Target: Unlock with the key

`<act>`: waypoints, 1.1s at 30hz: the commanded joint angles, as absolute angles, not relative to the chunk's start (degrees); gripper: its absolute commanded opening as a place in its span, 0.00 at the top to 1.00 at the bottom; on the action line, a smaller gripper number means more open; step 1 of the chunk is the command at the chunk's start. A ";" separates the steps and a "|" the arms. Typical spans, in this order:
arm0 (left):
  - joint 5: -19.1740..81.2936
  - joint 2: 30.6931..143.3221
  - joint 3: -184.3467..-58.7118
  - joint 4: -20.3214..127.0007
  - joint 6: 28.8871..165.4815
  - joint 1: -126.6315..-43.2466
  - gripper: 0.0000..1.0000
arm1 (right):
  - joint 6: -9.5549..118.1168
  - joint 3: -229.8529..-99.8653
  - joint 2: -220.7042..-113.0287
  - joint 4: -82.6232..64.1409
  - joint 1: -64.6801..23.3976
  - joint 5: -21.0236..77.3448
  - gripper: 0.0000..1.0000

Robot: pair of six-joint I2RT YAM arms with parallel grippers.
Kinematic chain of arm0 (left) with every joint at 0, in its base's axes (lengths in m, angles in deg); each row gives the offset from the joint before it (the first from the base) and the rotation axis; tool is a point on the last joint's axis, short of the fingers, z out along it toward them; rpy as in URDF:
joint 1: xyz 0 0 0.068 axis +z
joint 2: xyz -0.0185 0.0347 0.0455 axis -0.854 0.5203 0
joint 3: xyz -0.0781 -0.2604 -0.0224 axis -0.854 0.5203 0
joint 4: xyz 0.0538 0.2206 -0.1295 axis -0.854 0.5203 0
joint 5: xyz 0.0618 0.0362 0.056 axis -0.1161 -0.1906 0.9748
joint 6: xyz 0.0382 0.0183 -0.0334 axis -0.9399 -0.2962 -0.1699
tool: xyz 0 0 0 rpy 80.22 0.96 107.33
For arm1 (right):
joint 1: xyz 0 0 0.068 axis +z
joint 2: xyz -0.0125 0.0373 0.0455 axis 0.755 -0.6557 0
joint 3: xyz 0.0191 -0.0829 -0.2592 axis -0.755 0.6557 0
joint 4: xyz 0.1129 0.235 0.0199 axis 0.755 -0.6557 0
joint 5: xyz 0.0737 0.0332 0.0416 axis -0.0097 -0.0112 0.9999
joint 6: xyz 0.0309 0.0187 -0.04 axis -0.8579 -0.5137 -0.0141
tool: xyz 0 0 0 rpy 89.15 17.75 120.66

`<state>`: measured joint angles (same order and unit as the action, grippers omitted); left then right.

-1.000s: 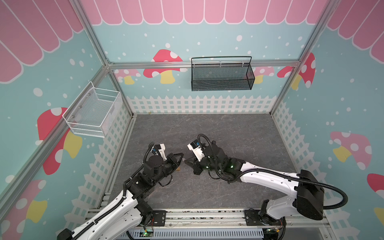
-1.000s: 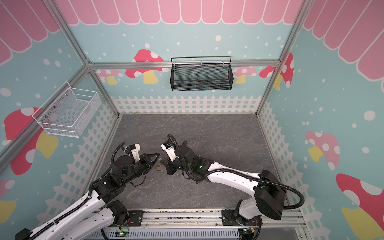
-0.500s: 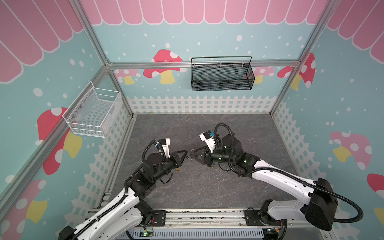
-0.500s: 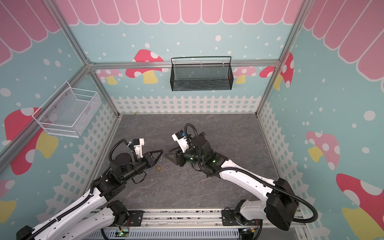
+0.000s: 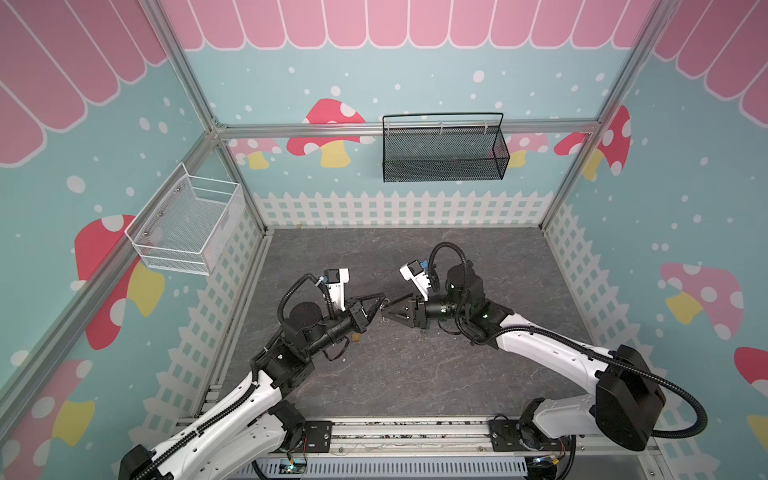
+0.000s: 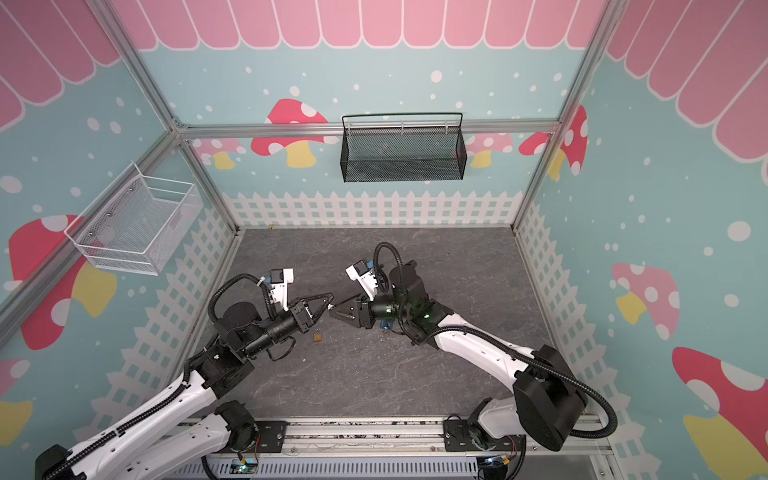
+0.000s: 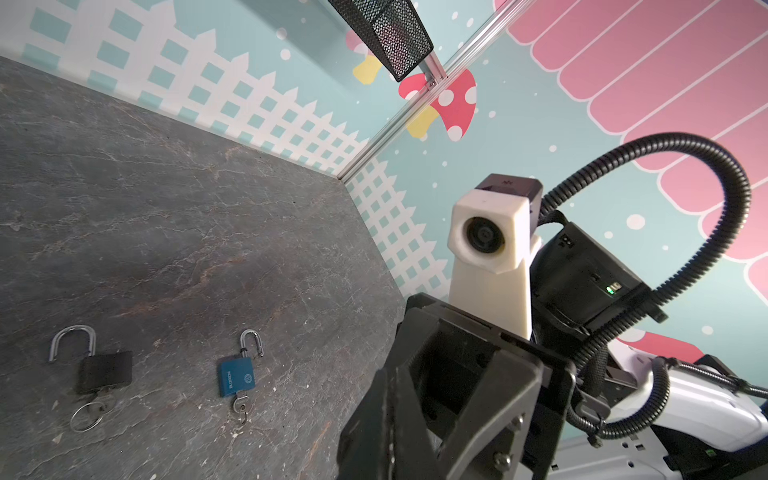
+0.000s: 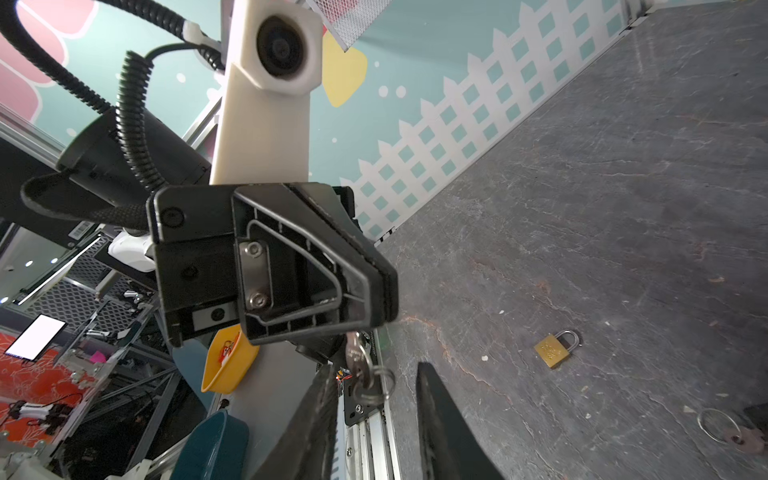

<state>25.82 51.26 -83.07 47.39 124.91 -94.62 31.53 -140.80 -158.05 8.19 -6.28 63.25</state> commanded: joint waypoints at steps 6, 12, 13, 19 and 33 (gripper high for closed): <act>24.26 51.38 -84.60 46.34 122.78 -94.33 1.00 | 30.43 -140.87 -158.44 11.76 -6.57 64.70 0.73; 24.34 51.02 -84.49 46.65 122.24 -94.39 1.00 | 30.25 -140.78 -158.31 11.92 -6.65 64.80 0.79; 24.35 51.02 -84.51 46.66 122.03 -94.32 1.00 | 30.20 -140.69 -158.41 11.94 -6.66 65.11 0.80; 24.66 51.10 -84.42 46.66 121.01 -94.34 1.00 | 30.06 -140.34 -157.82 12.41 -6.86 64.93 0.95; 31.01 49.20 -84.91 58.85 118.58 -91.71 0.53 | 27.25 -134.11 -155.90 10.40 -10.08 60.55 1.00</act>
<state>27.46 50.62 -84.47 53.29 119.25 -93.06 28.63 -135.99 -156.93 11.27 -9.15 62.73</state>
